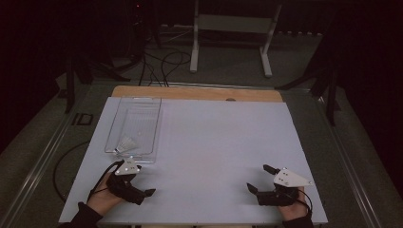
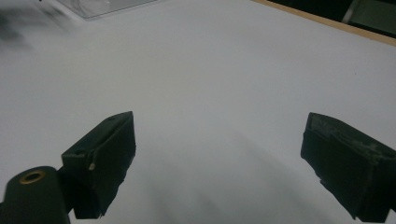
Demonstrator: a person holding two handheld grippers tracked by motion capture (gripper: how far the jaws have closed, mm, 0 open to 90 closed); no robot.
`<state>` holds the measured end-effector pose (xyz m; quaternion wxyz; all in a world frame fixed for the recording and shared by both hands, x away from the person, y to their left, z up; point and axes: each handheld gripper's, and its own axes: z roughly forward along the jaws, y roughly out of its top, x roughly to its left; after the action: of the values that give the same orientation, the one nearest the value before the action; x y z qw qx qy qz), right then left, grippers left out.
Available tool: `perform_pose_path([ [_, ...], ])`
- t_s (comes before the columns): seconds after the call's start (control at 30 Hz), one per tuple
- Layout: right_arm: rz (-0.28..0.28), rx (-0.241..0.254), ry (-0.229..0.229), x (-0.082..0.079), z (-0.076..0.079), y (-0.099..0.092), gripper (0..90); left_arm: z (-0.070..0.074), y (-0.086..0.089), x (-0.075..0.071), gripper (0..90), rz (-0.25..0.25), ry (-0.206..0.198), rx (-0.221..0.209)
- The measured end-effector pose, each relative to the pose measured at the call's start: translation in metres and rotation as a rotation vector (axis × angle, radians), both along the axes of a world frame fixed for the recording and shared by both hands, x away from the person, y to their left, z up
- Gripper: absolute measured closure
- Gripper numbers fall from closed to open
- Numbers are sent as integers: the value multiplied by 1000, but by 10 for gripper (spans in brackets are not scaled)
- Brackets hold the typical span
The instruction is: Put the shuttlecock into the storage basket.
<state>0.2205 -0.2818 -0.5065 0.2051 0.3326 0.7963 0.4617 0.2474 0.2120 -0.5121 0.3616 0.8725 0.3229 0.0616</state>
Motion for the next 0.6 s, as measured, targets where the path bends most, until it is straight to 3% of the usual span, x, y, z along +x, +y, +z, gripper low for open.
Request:
perform_pose_path([
  [0.23,1,-2,-1,0,0,-1,102,-4,9,-4,2,31,-8,-9],
  [0.3,1,-2,-1,0,0,0,102,-4,11,-5,2,51,-25,-13],
  [0.33,0,-3,-1,0,0,0,102,-4,14,-5,2,86,-42,-9],
  [0.37,0,-3,-1,0,0,0,102,-4,14,-5,2,86,-42,-9],
  [0.47,0,-5,0,0,0,0,102,-5,17,-6,2,147,-60,-21],
  [0.6,3,-6,-1,0,-1,0,102,-8,15,-7,2,176,-85,-25],
])
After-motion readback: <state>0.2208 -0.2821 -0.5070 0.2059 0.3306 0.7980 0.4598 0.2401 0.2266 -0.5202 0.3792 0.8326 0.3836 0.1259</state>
